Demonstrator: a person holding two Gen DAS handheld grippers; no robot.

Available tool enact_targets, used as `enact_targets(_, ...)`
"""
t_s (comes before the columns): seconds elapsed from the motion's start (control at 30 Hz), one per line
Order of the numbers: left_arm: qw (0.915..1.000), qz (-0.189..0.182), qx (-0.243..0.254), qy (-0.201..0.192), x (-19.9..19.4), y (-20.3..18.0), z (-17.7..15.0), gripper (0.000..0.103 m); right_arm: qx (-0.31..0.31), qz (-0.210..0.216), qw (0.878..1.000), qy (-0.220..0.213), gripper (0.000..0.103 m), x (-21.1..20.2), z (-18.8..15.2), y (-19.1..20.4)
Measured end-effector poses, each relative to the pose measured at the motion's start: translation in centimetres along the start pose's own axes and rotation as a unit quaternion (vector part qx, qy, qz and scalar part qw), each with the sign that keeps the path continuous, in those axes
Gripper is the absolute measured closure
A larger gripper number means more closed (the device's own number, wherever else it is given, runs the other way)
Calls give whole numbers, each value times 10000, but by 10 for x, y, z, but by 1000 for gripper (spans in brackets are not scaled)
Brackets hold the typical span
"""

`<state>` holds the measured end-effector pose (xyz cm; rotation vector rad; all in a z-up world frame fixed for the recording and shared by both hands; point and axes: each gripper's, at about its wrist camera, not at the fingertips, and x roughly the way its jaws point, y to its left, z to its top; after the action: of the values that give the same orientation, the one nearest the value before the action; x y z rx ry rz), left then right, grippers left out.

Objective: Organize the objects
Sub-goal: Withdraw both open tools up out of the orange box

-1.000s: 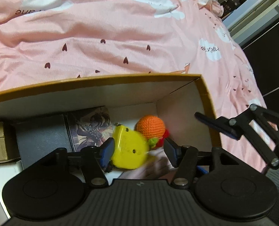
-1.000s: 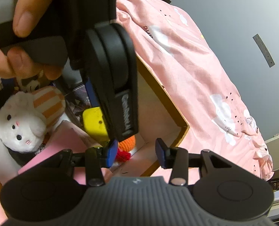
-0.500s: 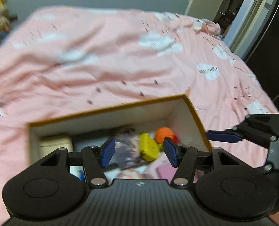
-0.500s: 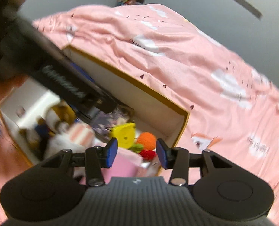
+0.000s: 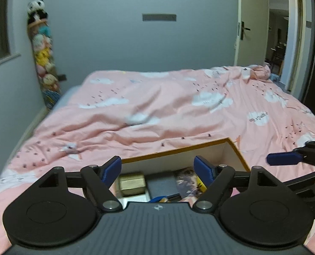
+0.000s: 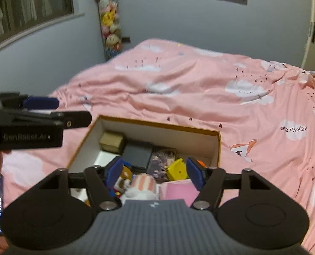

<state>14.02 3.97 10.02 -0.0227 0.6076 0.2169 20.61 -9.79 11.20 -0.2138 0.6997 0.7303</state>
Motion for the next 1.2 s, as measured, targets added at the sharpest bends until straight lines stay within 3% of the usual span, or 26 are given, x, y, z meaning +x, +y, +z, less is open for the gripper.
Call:
enact_targets(0.23, 9993, 354, 25, -154, -22, -5, -43, 11, 333, -150, 9982, -477, 24, -27, -27, 23)
enact_targets(0.43, 9986, 446, -283, 97, -16, -5, -80, 11, 591, -349, 9955, -650, 24, -27, -59, 30)
enact_targets(0.6, 9968, 559, -545, 166, -12, -4, -103, 11, 527, -756, 9932, -716, 24, -20, -81, 36)
enact_targets(0.83, 9967, 562, -483, 328, -3, -6, -114, 11, 585, -848, 9924, -674, 24, -11, -101, 36)
enact_targets(1.2, 9971, 479, -477, 336, -1, -6, -115, 11, 547, -862, 9934, -525, 24, 2, -102, 37)
